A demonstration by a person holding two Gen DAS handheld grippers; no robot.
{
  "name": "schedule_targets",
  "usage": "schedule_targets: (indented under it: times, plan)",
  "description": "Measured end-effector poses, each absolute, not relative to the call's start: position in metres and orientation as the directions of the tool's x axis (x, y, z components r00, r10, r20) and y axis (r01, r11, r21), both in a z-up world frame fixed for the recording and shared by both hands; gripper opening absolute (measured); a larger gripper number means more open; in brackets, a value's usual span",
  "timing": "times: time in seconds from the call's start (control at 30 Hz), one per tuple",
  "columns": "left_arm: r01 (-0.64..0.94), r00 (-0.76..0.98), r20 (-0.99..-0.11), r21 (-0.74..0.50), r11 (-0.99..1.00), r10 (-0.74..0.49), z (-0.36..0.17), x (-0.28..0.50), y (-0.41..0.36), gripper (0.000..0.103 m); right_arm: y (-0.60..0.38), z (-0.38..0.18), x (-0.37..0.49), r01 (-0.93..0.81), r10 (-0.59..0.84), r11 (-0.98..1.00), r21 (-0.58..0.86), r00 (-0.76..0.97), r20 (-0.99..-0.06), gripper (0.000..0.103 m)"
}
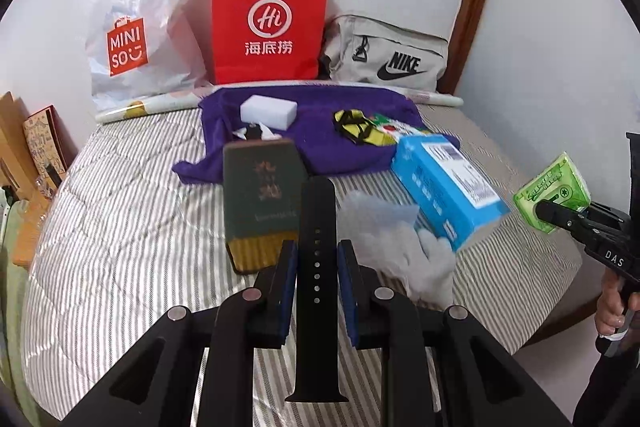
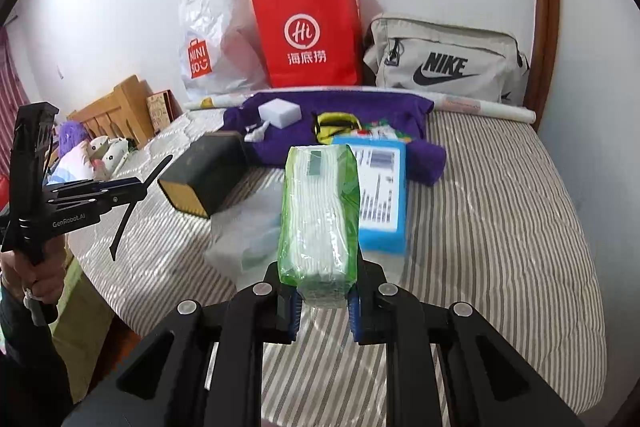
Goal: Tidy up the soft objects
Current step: 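Carry the green tissue pack onto the towel and open the right tool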
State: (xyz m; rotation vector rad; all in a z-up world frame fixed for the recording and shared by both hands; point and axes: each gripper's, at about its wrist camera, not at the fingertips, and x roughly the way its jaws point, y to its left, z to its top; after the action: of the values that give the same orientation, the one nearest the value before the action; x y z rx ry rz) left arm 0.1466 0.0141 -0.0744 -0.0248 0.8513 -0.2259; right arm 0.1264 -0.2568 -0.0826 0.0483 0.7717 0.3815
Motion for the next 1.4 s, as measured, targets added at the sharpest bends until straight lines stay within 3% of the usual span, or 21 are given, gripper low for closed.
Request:
schedule_targets:
  times: [0.77,1.4]
  plan:
    - [0.12,0.63,-0.743,-0.196,0.973,-0.227,-0.056,0.26,0.04,0.02,-0.24,-0.053,0.256,-0.349,0.377,0.92,0.178,0.665,-0.644,0.018]
    - [0.121,0.578,-0.771,-0.243,0.962,-0.267,-0.08,0.376,0.035,0.02,-0.232,-0.091,0.367,-0.341,0.362,0.922,0.185,0.587,-0.724,0.018]
